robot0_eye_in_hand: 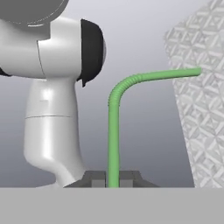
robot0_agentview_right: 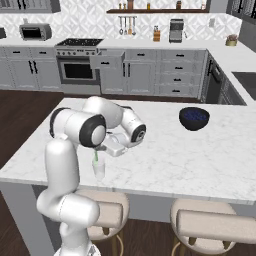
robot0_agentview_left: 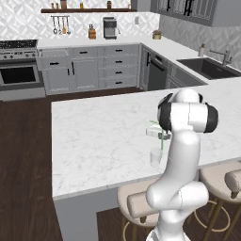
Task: Take a straw from the drawer in front and place it inside the glass cup on the dining counter.
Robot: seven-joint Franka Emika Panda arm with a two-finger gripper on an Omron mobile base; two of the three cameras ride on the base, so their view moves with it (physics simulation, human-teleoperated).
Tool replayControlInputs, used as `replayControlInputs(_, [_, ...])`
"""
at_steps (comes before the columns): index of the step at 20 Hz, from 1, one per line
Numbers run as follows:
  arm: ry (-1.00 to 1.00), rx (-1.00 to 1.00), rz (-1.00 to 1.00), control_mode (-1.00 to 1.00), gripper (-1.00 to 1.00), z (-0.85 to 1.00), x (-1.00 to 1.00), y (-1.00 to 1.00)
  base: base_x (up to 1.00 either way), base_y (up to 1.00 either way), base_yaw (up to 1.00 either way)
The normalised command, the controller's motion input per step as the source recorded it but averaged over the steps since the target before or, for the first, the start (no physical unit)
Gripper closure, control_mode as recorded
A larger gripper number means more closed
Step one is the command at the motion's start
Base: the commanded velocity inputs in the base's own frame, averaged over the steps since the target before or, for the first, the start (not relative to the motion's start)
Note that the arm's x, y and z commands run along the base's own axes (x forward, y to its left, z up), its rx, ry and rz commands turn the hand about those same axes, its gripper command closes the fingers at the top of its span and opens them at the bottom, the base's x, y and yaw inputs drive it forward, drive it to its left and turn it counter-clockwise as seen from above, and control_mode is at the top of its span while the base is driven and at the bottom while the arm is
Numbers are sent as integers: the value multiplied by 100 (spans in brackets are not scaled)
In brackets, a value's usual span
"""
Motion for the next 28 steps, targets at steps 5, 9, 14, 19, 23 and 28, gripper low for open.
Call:
replayControlInputs(5, [0, 2, 10, -100, 100, -24, 18, 0, 0, 0, 0])
replayControlInputs(9, [0, 1, 10, -100, 100, -29, 6, 0, 0, 0, 0])
replayControlInputs(14, [0, 3, 9, -100, 100, -21, 12, 0, 0, 0, 0])
replayControlInputs(19, [0, 3, 8, -100, 100, -17, 18, 0, 0, 0, 0])
replayControlInputs(23, [0, 2, 7, -100, 100, -21, 16, 0, 0, 0, 0])
replayControlInputs(28, [-2, 1, 1, -100, 100, -13, 6, 0, 0, 0, 0])
